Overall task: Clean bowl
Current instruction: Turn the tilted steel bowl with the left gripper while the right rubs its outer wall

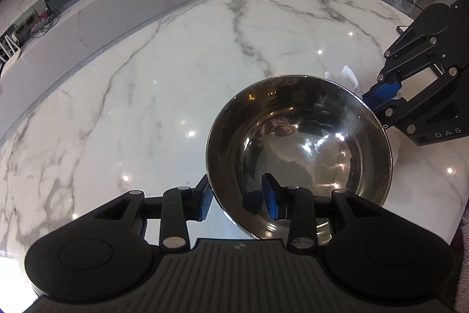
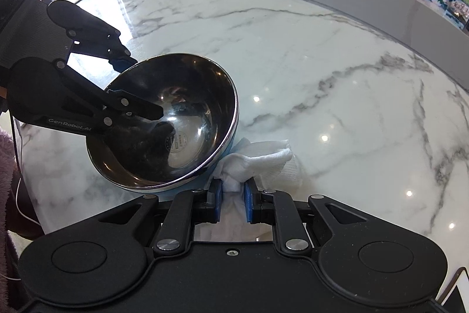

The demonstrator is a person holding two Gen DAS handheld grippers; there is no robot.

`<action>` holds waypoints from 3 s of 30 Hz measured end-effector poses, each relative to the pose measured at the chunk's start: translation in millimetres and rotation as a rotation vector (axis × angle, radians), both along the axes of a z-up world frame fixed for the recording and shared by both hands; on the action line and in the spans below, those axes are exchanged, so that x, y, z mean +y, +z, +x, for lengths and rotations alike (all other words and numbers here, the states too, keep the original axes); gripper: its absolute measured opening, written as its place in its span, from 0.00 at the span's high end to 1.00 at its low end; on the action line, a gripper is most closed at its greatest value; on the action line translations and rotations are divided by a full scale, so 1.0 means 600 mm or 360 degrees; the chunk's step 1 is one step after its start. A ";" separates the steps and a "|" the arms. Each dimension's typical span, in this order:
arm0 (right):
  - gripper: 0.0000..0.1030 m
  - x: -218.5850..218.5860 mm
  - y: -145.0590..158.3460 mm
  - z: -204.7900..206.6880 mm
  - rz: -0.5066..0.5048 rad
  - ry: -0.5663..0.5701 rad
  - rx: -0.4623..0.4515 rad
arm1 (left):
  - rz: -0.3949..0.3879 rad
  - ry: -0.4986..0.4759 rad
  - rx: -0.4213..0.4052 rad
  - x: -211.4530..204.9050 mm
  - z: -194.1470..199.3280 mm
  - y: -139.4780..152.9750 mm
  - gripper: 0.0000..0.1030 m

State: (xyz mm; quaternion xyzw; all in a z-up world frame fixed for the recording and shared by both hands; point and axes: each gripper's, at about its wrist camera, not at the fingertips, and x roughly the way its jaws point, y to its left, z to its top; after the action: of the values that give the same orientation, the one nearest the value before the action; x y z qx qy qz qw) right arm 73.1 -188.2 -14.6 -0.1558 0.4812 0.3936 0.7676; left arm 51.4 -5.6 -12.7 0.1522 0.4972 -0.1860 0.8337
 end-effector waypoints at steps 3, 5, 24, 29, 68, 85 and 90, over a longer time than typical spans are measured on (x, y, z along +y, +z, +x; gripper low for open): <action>0.86 0.002 -0.002 0.002 -0.0004 -0.0004 0.0002 | 0.0006 -0.0010 0.0025 0.000 -0.004 -0.003 0.67; 0.86 0.004 -0.002 0.003 -0.0008 -0.0006 0.0005 | 0.0003 -0.0020 0.0022 -0.001 -0.005 -0.003 0.67; 0.86 -0.005 0.034 -0.014 0.0094 0.0056 -0.0022 | 0.0120 -0.0055 -0.0087 -0.009 0.003 -0.009 0.67; 0.86 -0.023 0.062 -0.003 0.0234 -0.0037 -0.0120 | 0.0121 -0.0066 -0.0092 -0.010 0.004 -0.009 0.67; 0.86 0.020 -0.006 0.000 0.0026 0.0032 0.0015 | -0.0012 0.0035 0.0056 0.010 -0.010 -0.006 0.64; 0.86 -0.023 0.056 0.000 0.0189 -0.0072 -0.0145 | 0.0038 -0.0008 -0.0063 -0.014 0.010 -0.010 0.66; 0.86 -0.024 0.052 0.003 0.0181 -0.0076 -0.0132 | 0.0036 -0.0005 -0.0064 -0.016 0.012 -0.011 0.66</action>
State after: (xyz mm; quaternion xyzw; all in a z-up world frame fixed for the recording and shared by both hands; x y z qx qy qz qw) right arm 74.6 -202.3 16.5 -0.1165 0.4294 0.3951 0.8037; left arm 58.8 -15.2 -19.0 0.1662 0.4822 -0.1785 0.8414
